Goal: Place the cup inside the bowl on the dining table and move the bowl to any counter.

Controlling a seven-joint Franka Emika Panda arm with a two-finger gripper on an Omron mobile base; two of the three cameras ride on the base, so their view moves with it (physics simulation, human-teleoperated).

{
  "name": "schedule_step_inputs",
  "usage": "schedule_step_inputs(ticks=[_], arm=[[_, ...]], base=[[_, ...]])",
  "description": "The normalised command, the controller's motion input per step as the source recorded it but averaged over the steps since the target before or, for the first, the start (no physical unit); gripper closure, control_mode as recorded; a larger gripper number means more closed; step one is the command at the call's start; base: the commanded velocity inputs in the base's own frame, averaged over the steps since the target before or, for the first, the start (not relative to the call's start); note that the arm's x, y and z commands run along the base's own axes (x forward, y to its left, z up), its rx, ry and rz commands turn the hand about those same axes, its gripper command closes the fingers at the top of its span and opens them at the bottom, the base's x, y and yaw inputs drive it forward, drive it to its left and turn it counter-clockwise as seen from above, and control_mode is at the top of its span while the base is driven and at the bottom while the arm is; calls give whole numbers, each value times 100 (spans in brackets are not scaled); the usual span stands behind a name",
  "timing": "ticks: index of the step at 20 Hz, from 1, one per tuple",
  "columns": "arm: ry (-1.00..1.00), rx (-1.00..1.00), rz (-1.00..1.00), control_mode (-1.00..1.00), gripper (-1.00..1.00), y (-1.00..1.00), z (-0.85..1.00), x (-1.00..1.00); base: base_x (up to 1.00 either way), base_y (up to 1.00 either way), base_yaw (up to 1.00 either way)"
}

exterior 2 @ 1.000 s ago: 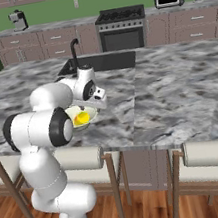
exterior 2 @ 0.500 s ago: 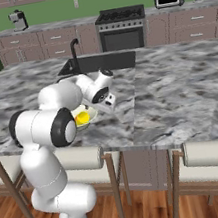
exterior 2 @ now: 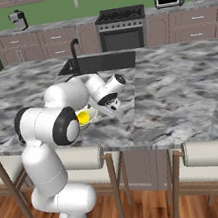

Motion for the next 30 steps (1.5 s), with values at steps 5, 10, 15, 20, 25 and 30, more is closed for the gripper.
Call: schedule_step_inputs(ticks=[5,10,15,20,25,30], arm=[[0,0,0,-100,-100,13,-8,0],[0,0,0,-100,-100,26,-5,0],[0,0,0,-100,-100,11,-25,5],[0,0,0,-100,-100,0,-26,1],[0,0,0,-100,-100,0,-18,0],[0,0,0,-100,-100,4,-14,3]], base=[[0,0,0],[0,0,0],[0,0,0],[0,0,0],[0,0,0],[0,0,0]])
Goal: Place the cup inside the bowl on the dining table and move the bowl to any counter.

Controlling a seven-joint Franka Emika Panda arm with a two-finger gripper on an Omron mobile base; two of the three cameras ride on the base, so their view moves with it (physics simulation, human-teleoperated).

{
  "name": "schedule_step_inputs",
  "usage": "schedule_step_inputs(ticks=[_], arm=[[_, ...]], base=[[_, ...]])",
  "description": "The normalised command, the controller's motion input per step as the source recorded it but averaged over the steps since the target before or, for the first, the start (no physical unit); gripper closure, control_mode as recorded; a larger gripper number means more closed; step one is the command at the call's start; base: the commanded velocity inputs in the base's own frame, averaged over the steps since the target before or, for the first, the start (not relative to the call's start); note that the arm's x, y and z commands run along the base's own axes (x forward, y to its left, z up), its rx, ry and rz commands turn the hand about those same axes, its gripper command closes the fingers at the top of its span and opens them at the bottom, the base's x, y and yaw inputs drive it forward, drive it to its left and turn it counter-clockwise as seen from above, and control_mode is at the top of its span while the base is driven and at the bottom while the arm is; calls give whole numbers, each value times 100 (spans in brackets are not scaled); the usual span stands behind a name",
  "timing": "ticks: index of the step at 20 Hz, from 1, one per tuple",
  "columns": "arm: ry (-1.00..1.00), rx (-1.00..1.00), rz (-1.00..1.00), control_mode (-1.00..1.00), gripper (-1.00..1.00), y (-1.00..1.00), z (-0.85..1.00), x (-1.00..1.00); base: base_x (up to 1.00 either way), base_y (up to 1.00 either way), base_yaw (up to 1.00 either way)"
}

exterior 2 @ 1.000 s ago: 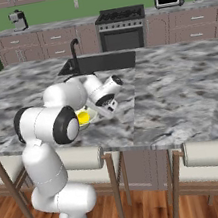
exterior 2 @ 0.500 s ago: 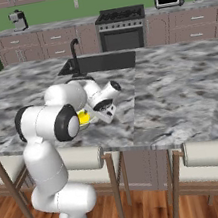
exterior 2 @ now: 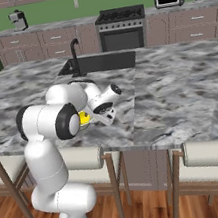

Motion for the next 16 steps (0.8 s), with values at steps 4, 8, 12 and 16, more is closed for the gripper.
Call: schedule_step_inputs(ticks=[4,8,12,16], arm=[[0,0,0,-100,-100,9,0,18],[0,0,0,-100,-100,5,0,33],[0,0,0,-100,-100,0,-3,28],[0,0,0,-100,-100,0,-17,12]], base=[[0,0,0],[0,0,0],[0,0,0],[0,0,0]])
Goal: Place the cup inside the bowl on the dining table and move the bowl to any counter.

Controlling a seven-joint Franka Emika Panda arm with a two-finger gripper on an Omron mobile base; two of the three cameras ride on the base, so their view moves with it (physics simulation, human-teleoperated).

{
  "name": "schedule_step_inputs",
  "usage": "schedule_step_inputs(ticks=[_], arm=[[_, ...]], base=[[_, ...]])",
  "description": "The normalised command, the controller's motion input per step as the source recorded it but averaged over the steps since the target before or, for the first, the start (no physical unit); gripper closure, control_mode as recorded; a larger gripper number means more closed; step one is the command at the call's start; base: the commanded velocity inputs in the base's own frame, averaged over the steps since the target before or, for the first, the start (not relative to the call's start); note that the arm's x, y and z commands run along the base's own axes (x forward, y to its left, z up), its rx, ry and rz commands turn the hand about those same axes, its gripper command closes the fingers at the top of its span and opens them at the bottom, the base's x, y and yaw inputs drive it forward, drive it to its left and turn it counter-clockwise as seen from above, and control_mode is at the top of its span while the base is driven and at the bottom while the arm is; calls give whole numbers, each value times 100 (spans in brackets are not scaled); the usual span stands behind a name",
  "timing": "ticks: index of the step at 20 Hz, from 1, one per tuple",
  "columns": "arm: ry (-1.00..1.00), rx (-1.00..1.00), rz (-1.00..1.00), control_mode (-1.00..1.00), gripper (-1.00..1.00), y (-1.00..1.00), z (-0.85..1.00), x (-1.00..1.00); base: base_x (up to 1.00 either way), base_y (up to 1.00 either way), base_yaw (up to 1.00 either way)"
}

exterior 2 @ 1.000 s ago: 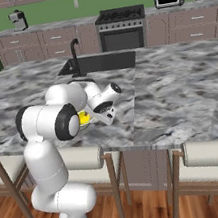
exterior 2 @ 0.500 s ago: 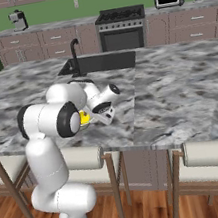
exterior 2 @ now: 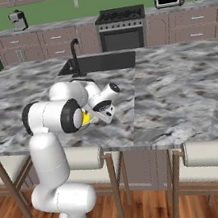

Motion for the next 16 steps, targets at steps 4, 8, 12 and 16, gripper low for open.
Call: schedule_step_inputs(ticks=[4,8,12,16], arm=[[0,0,0,-100,-100,0,-13,16],[0,0,0,-100,-100,2,-6,5],[0,0,0,-100,-100,3,0,0],[0,0,0,-100,100,14,0,0]], base=[[0,0,0],[0,0,0],[0,0,0],[0,0,0]])
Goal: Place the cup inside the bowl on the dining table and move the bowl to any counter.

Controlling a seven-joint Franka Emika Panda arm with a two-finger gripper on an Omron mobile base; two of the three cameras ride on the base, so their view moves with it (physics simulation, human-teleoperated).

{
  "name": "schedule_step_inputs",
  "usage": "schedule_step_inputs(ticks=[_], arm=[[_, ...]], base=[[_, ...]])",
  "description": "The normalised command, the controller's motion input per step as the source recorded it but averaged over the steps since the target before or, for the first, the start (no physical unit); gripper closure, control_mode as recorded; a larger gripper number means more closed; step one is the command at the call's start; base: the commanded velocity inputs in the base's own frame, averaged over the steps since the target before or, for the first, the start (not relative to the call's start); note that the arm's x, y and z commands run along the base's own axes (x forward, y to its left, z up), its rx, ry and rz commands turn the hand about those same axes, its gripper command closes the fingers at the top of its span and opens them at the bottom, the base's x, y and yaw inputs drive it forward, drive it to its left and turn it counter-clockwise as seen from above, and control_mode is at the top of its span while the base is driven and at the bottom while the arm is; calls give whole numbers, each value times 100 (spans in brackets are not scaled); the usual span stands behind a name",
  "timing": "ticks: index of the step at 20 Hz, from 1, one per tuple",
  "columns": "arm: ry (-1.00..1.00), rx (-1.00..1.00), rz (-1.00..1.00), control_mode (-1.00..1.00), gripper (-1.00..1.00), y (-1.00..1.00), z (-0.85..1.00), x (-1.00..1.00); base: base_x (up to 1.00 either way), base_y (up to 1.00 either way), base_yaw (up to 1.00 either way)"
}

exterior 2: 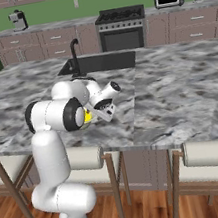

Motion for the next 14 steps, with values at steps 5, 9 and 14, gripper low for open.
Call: schedule_step_inputs(ticks=[5,9,14], arm=[[0,0,0,-100,100,8,0,0],[0,0,0,-100,100,0,0,-3],[0,3,0,-100,100,0,10,-4]], base=[[0,0,0],[0,0,0],[0,0,0]])
